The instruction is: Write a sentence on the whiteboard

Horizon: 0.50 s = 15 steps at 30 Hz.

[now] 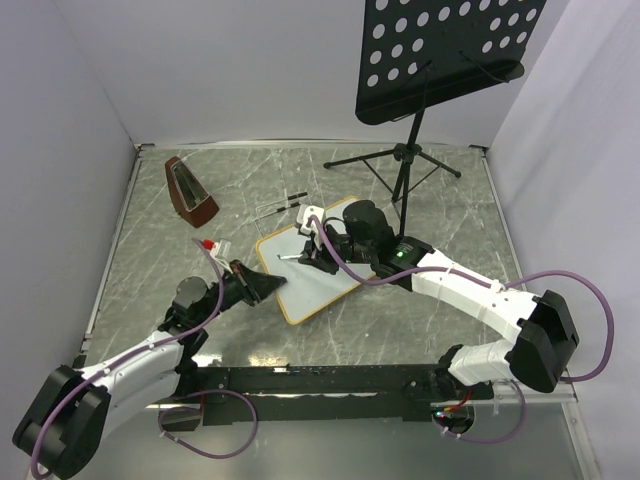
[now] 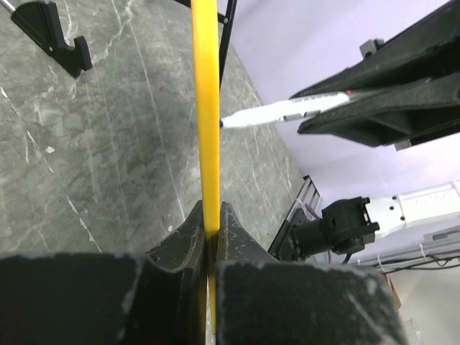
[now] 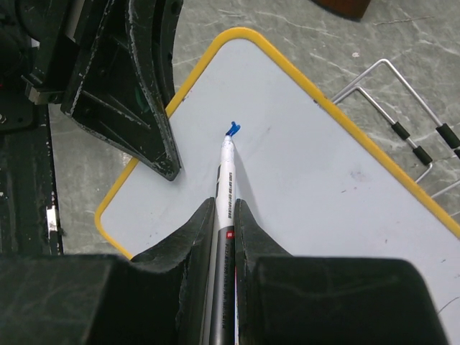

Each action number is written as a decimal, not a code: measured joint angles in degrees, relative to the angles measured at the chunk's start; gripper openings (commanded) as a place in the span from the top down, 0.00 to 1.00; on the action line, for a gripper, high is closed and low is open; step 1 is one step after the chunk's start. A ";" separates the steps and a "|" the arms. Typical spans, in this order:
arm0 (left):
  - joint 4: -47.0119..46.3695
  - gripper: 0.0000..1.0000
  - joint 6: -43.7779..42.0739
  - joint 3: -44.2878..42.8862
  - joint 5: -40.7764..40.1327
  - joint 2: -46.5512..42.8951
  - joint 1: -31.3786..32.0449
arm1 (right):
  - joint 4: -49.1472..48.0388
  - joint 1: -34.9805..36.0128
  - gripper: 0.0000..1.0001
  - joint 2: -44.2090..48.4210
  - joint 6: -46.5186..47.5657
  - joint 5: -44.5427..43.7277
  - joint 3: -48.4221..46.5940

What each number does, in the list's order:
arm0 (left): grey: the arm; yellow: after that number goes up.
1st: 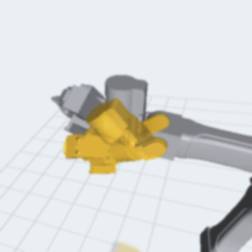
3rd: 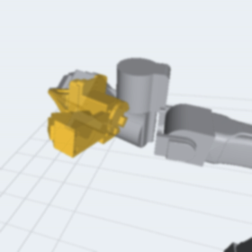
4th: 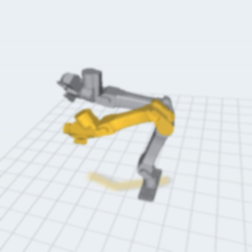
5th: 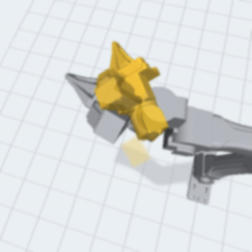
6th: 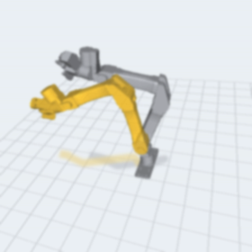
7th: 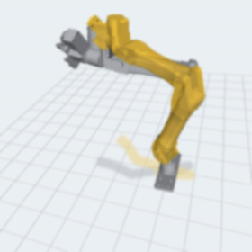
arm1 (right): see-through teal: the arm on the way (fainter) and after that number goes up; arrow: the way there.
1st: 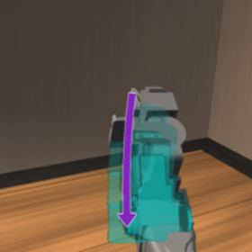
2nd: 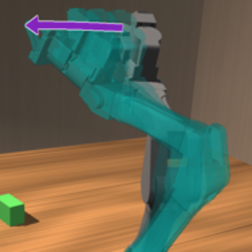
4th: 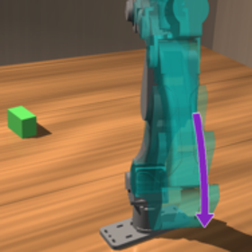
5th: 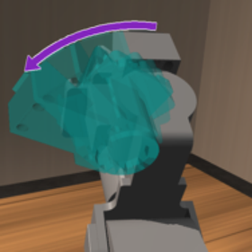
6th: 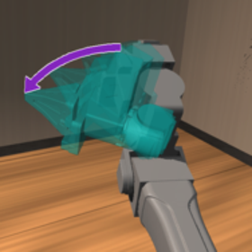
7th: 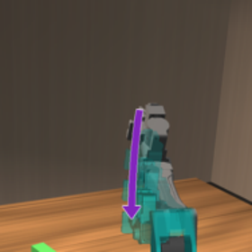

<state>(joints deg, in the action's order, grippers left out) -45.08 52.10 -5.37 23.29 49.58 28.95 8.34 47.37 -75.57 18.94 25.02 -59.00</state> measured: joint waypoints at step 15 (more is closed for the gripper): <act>-0.50 0.99 2.71 0.50 -4.39 -2.58 -0.04 | 2.10 0.07 1.00 0.07 0.46 1.62 0.20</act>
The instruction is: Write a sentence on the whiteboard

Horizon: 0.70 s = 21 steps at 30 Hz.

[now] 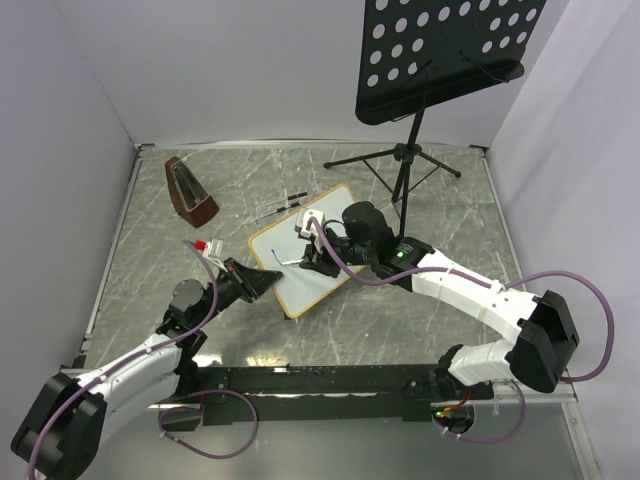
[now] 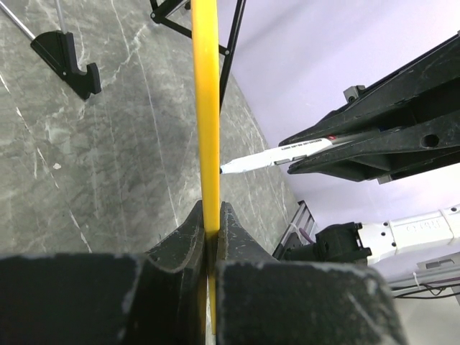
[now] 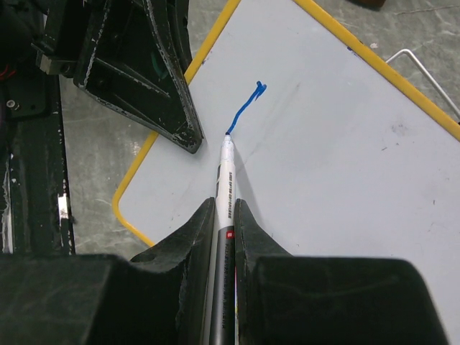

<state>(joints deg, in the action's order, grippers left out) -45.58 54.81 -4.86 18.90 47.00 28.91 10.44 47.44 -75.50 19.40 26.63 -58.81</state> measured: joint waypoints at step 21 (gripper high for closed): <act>-3.26 0.99 0.17 0.76 2.51 2.78 0.00 | -0.15 0.04 1.00 0.00 -0.15 -0.42 -0.46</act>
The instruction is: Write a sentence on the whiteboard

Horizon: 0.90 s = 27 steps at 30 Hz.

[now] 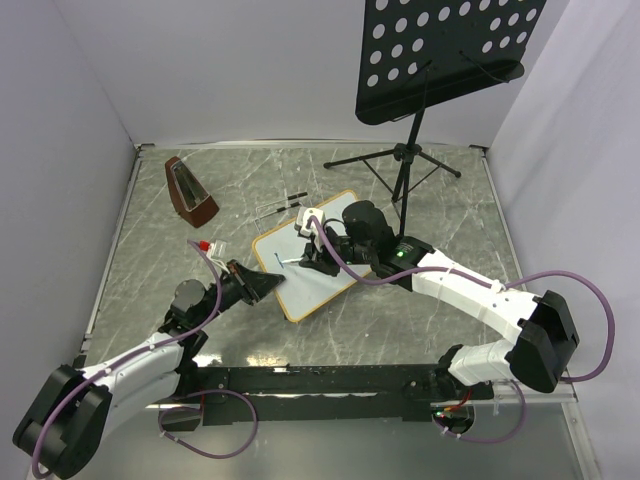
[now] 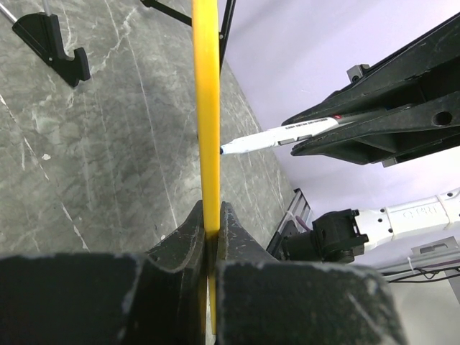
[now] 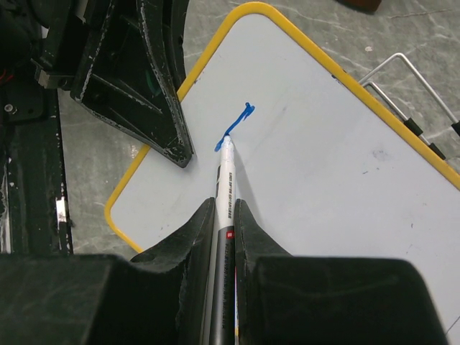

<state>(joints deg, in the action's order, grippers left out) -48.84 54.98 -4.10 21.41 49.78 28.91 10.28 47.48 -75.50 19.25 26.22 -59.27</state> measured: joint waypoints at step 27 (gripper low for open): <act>0.22 0.99 0.02 0.15 -0.31 0.07 -0.11 | -0.92 -1.51 1.00 -0.07 -1.66 -3.32 0.00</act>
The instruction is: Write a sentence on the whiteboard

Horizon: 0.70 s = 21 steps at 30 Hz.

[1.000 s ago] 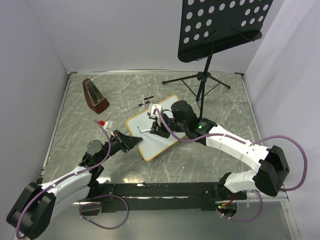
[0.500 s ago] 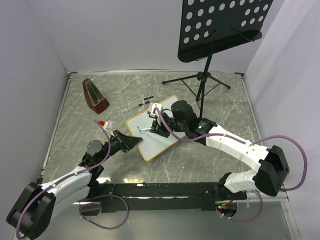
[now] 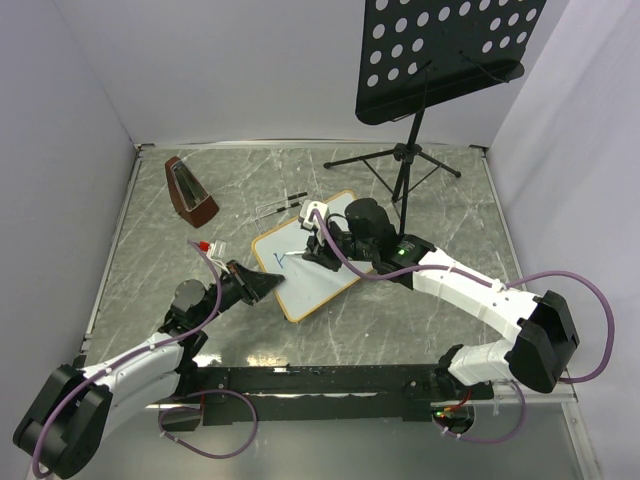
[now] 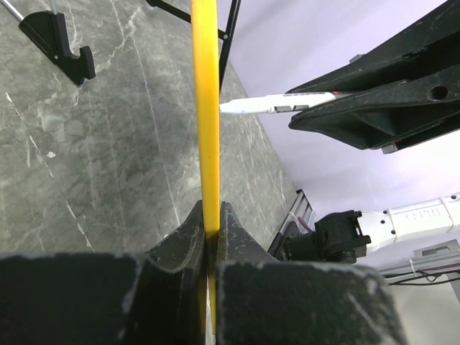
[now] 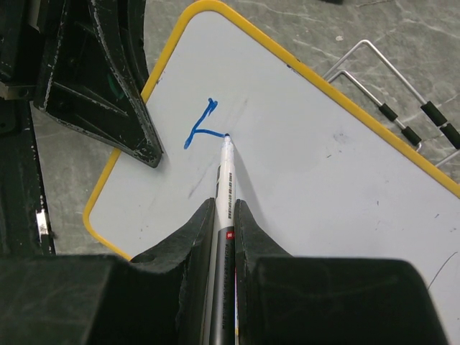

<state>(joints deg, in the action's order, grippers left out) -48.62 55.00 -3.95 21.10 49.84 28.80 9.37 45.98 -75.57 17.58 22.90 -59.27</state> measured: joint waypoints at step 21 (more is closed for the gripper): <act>-0.42 0.99 0.22 0.00 0.59 -0.26 -0.15 | -0.72 -0.02 1.00 -0.85 0.02 -0.02 -1.68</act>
<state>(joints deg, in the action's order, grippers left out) -49.04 55.22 -3.95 21.69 49.58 28.64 8.64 45.95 -76.42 17.61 22.87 -60.95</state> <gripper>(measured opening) 0.060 0.186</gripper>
